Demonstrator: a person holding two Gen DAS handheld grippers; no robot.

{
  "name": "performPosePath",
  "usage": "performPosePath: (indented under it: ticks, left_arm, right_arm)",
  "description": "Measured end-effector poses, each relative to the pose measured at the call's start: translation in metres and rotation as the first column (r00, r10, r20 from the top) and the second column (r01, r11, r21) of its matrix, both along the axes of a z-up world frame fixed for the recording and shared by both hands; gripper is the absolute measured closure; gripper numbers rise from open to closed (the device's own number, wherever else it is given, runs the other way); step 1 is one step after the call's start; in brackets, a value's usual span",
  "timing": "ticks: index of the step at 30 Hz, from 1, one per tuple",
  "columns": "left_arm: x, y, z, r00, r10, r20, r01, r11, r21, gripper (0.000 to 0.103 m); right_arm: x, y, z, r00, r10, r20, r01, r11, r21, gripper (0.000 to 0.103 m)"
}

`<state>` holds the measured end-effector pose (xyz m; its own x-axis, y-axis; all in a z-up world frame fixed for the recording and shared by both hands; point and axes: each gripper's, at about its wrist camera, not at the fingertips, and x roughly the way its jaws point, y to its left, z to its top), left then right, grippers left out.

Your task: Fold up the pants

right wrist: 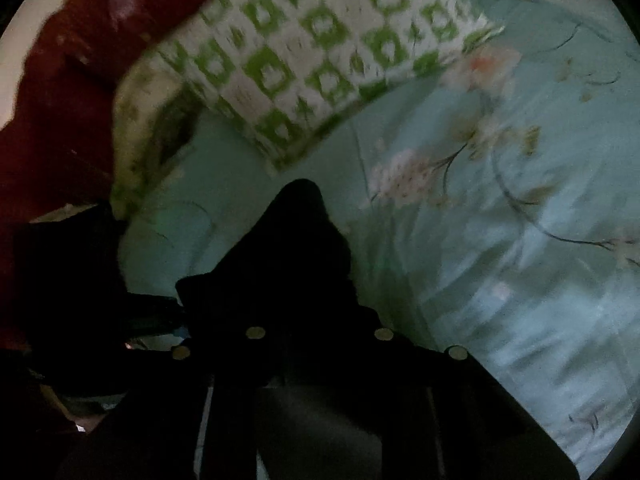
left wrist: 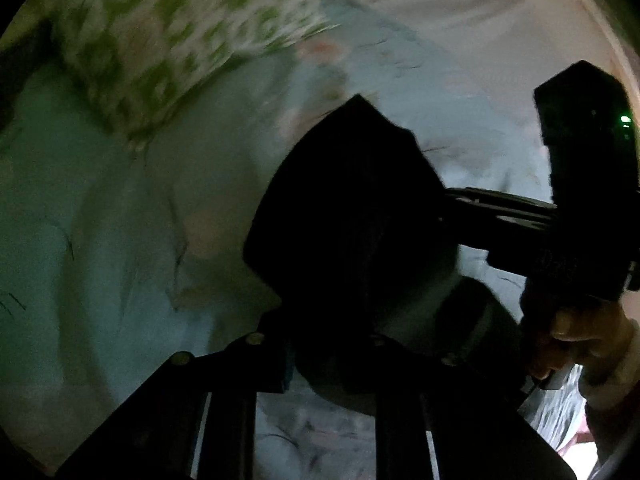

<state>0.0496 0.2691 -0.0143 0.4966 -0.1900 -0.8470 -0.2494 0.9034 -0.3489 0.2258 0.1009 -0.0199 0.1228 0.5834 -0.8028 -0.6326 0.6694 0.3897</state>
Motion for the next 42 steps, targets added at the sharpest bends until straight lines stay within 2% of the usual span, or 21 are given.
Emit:
performPosePath:
  ticks: [7, 13, 20, 30, 36, 42]
  left_arm:
    - [-0.004, -0.057, 0.055, 0.985, -0.136, 0.105, 0.128, 0.989, 0.079, 0.088]
    - [-0.007, -0.117, 0.081, 0.946, -0.286, 0.154, 0.269, 0.955, 0.124, 0.088]
    - [-0.013, -0.191, 0.089, 0.871, -0.464, 0.161, 0.436, 0.882, 0.180, 0.088]
    - [-0.035, -0.274, 0.084, 0.762, -0.636, 0.123, 0.597, 0.763, 0.248, 0.088]
    - [-0.041, -0.315, 0.062, 0.711, -0.700, 0.070, 0.655, 0.695, 0.298, 0.088]
    - [-0.044, -0.341, 0.040, 0.667, -0.745, 0.027, 0.694, 0.633, 0.342, 0.088]
  right_arm:
    - [-0.037, -0.064, 0.045, 0.991, -0.112, 0.072, 0.102, 0.987, 0.120, 0.083]
    - [-0.079, -0.131, 0.065, 0.964, -0.237, 0.120, 0.213, 0.960, 0.183, 0.083]
    - [-0.125, -0.204, 0.068, 0.912, -0.393, 0.117, 0.355, 0.900, 0.253, 0.083]
    - [-0.183, -0.279, 0.057, 0.823, -0.560, 0.091, 0.503, 0.794, 0.341, 0.084]
    - [-0.205, -0.305, 0.038, 0.780, -0.623, 0.063, 0.568, 0.746, 0.346, 0.084]
    - [-0.220, -0.321, 0.019, 0.749, -0.661, 0.054, 0.613, 0.720, 0.326, 0.084]
